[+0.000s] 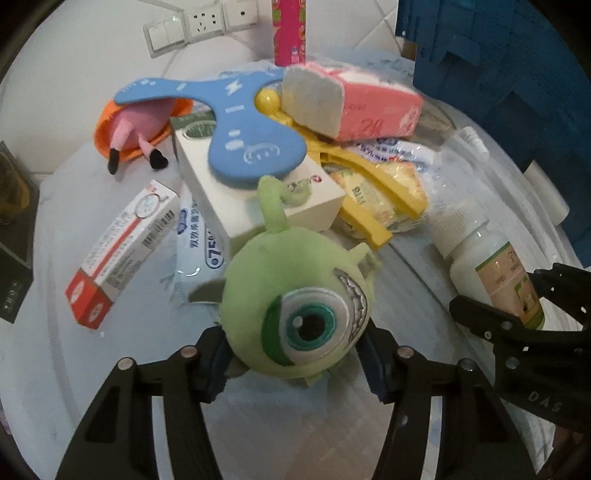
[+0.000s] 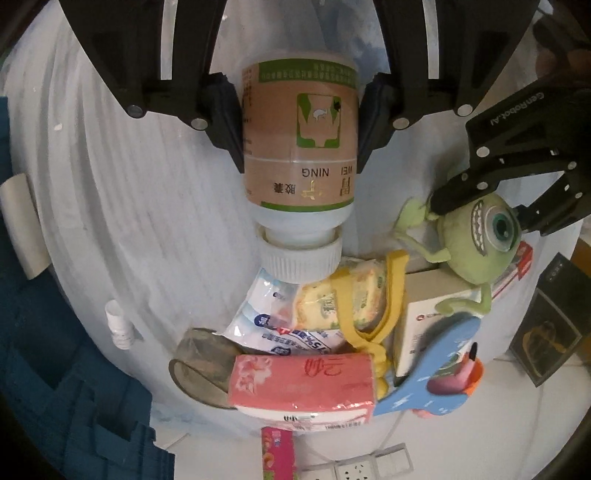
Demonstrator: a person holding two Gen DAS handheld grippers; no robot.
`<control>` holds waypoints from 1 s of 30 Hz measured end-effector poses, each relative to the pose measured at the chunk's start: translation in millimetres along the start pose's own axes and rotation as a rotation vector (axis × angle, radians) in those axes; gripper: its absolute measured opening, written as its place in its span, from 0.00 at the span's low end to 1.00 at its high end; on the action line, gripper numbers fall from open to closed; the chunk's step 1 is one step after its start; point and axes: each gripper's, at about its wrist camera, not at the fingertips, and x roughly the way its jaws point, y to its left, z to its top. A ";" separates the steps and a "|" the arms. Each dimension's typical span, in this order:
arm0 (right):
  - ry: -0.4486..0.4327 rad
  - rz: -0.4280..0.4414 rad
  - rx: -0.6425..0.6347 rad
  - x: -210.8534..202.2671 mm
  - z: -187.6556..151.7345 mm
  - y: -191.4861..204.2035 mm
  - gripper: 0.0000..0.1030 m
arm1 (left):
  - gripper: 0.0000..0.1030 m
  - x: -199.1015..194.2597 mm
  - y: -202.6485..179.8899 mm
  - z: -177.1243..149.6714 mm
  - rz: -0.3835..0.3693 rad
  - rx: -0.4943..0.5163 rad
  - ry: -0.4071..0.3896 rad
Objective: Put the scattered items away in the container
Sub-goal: 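Grasp the green plush with the left tool while the right tool grasps the medicine bottle, then carry both items over the crate and open both tools to drop them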
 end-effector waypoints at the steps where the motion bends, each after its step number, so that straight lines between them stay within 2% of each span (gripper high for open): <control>1: -0.002 0.002 -0.002 -3.0 -1.0 0.3 0.50 | 0.56 -8.0 -1.4 -0.2 -0.002 0.000 -0.013; 5: -0.035 -0.009 -0.016 -27.8 -1.5 3.9 0.50 | 0.56 -39.2 -5.7 1.1 -0.006 -0.002 -0.062; 15: -0.209 -0.064 -0.045 -142.3 10.4 8.5 0.50 | 0.56 -137.4 -26.9 29.6 -0.044 0.015 -0.231; 19: -0.278 -0.092 -0.053 -190.9 11.2 -4.2 0.50 | 0.56 -170.8 -43.9 41.4 -0.067 0.022 -0.285; 24: -0.375 -0.118 -0.060 -247.9 17.3 -28.5 0.50 | 0.56 -206.5 -87.4 65.6 -0.079 0.032 -0.365; 30: -0.507 -0.129 -0.084 -317.6 23.5 -97.9 0.50 | 0.56 -243.7 -158.9 107.1 -0.081 0.034 -0.470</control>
